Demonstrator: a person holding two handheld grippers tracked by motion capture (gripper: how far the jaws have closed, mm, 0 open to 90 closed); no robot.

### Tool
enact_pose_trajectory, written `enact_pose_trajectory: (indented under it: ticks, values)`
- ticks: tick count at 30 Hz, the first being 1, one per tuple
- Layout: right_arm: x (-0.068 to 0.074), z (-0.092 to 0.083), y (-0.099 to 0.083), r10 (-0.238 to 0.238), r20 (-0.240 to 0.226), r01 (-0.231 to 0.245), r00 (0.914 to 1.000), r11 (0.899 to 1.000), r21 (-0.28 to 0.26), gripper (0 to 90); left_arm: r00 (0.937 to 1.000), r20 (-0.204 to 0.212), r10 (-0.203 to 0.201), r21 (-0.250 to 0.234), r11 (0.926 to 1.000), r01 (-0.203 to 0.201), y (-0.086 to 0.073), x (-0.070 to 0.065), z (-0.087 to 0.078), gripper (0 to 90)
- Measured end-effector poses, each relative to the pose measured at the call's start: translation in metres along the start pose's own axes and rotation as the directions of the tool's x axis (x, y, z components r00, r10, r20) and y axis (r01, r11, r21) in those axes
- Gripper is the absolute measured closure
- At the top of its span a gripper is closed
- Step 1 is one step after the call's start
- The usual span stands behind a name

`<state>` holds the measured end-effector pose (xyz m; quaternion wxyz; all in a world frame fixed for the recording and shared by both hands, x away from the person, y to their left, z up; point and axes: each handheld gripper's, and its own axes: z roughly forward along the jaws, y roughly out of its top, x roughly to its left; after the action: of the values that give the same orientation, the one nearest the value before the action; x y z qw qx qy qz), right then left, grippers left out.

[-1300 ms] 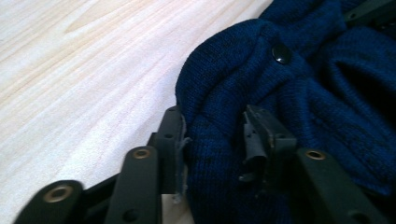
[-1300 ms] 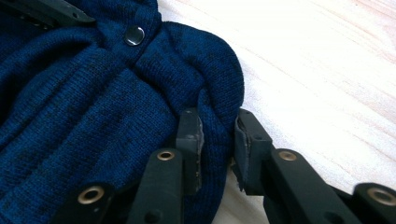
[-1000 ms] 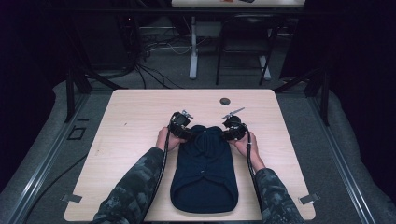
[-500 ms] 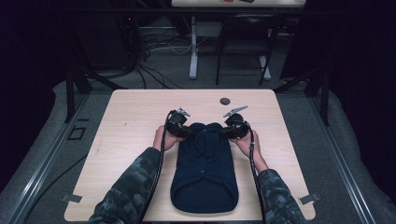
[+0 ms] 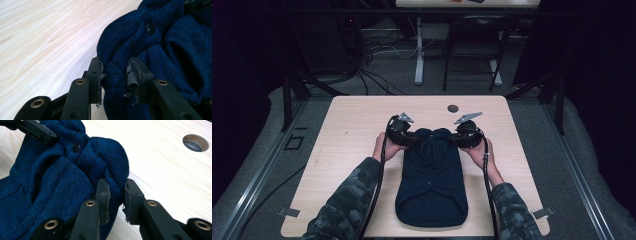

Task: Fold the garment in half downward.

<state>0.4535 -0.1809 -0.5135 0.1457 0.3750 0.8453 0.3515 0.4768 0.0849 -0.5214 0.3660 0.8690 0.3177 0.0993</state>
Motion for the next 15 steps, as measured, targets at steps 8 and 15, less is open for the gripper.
enact_pose_trajectory:
  ticks: [8, 15]
  values:
    - [0.001, -0.008, 0.0, -0.009, -0.006, 0.009, 0.9999, 1.0, -0.018, 75.4, 0.9996, -0.005, 0.026, -0.021, 0.9994, -0.027, 0.003, -0.004, -0.007, 66.4]
    - [0.005, -0.019, 0.003, -0.029, -0.005, 0.028, 0.9996, 0.999, -0.032, 74.9, 0.999, -0.015, 0.042, -0.012, 0.9991, -0.042, 0.006, -0.008, -0.013, 64.8]
